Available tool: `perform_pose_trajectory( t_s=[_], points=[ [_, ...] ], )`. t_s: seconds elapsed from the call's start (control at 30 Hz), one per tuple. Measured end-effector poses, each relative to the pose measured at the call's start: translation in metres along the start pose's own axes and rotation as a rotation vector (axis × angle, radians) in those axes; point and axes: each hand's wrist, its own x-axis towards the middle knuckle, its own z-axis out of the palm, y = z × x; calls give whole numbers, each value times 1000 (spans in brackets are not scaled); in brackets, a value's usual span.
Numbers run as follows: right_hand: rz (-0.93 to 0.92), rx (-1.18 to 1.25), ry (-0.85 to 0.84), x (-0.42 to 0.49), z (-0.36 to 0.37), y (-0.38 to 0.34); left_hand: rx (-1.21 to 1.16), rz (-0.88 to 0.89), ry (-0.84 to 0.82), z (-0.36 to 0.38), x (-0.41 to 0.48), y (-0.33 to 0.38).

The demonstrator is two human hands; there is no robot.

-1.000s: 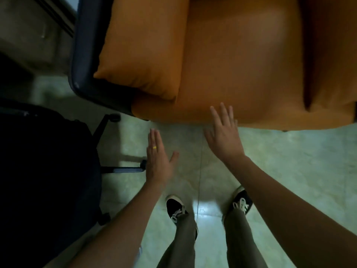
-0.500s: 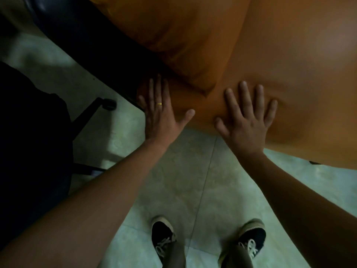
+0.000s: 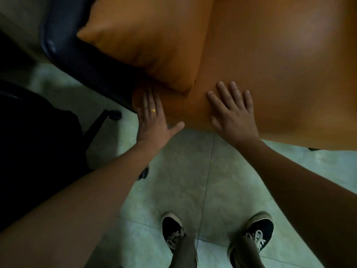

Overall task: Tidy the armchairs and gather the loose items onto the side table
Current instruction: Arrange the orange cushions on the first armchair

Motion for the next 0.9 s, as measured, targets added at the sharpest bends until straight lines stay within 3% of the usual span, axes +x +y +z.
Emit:
perform_pose_trajectory(
  t_s=[0.17, 0.2, 0.3, 0.33, 0.43, 0.53, 0.67, 0.9],
  points=[
    [146, 63, -147, -25, -42, 76, -10, 29, -230, -11, -41, 50],
    [145, 53, -182, -30, -48, 93, -23, 104, -233, -15, -44, 63],
    [113, 9, -245, -40, -60, 132, 4, 724, -59, -27, -38, 103],
    [114, 6, -243, -42, -61, 139, 15, 827, -6, -29, -30, 117],
    [118, 5, -215, -45, -58, 147, -43, 704, 57, -33, 5, 160],
    [157, 19, -163, -50, -52, 143, 26, 555, -82, -32, 28, 191],
    [149, 19, -80, -56, -46, 144, 102, 578, -91, -26, 40, 207],
    [71, -122, 26, -56, -38, 154, 167, 620, 34, -2, 54, 200]
  ],
)
